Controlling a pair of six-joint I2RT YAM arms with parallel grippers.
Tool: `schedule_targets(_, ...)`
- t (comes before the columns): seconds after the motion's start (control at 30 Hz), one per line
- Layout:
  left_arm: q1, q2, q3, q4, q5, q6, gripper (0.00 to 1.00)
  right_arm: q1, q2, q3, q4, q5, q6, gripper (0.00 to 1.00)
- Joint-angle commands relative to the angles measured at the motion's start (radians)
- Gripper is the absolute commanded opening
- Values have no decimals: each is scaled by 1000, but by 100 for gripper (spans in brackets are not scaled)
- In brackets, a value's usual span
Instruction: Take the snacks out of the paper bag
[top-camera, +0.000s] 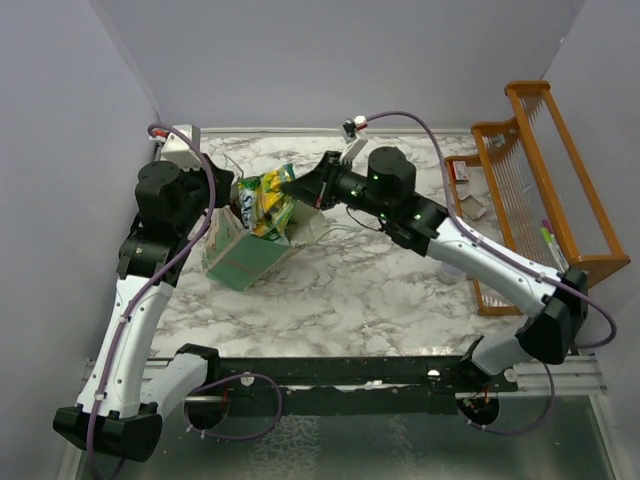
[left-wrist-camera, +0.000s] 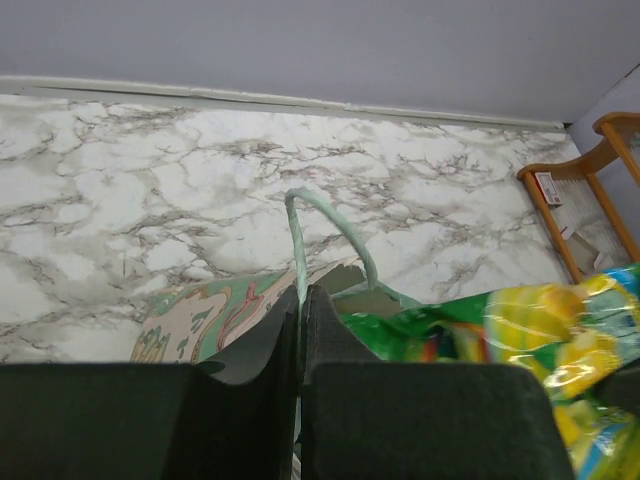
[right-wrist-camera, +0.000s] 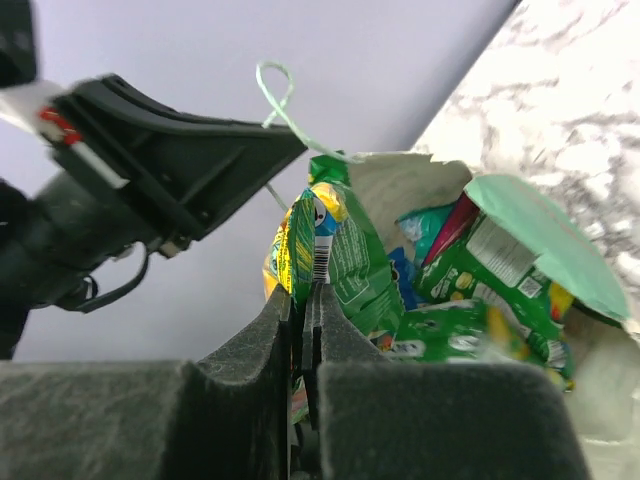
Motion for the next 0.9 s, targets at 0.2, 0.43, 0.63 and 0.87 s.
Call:
schedule_targets(0.2,1,-22,-8,55,-33,-30,0,-6,-341,-117,105,280,-186,1)
schedule_targets(0.43,2,-7,6,39,-47,-29,0,-6,-449,-116,69,511,-364,1)
schedule_targets(0.63,1,0,11,33,-40,-33,0,-13,-428,-103,61,704,-529,1)
schedule_targets(0.87,1,1,16,26,-31,-34,0,-147,-356,-82,30,675,-549,1)
